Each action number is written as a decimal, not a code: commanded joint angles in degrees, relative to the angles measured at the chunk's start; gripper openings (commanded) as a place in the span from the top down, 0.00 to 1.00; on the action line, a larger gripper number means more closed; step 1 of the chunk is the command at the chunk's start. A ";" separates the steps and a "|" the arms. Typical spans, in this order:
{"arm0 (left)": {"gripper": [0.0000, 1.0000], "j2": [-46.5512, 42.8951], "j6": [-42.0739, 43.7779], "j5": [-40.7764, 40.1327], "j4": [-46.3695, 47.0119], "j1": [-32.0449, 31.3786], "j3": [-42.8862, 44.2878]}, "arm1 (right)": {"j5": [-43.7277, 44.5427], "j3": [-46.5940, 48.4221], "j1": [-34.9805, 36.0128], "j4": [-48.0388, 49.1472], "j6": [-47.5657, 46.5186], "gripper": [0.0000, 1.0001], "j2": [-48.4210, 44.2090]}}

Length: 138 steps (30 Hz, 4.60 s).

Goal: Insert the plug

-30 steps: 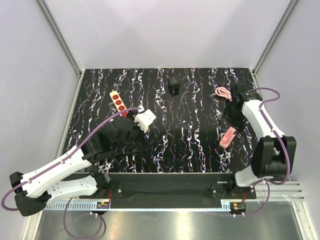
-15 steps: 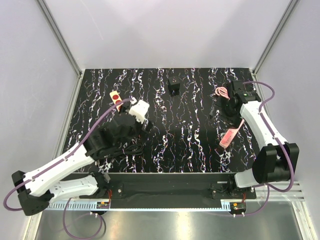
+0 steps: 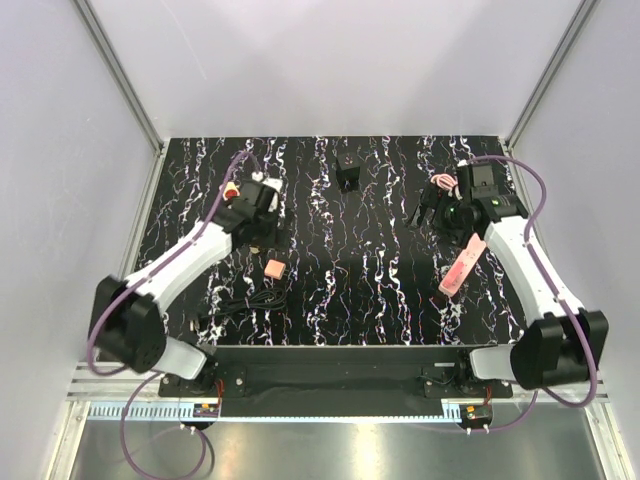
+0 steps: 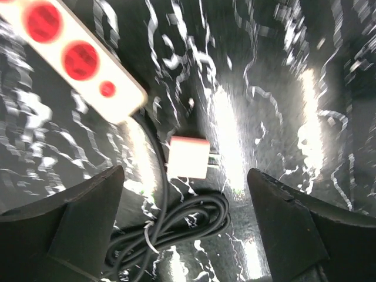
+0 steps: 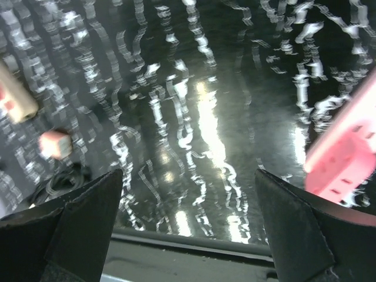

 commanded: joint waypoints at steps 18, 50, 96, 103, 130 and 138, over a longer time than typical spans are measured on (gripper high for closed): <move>0.22 22.12 -45.99 0.67 -17.87 0.15 13.64 | -10.79 -6.12 1.28 7.78 0.59 0.01 -10.01; 0.30 27.13 -59.20 -6.02 -18.84 0.59 10.30 | -12.45 -8.32 1.37 8.83 0.68 0.01 -10.89; 1.00 -18.05 17.53 15.34 24.93 -24.72 -10.97 | -38.99 -1.73 10.59 6.19 4.80 0.28 -3.86; 1.00 -15.41 19.47 12.88 22.74 -28.06 -8.86 | -35.14 2.92 13.14 2.69 4.28 0.28 -2.72; 1.00 -11.45 19.21 8.48 23.44 -33.86 -6.40 | -24.24 3.46 26.77 -1.10 2.79 0.39 2.29; 1.00 -12.33 19.56 8.74 24.58 -34.04 -6.84 | -23.26 1.87 27.03 -1.89 1.03 0.37 3.17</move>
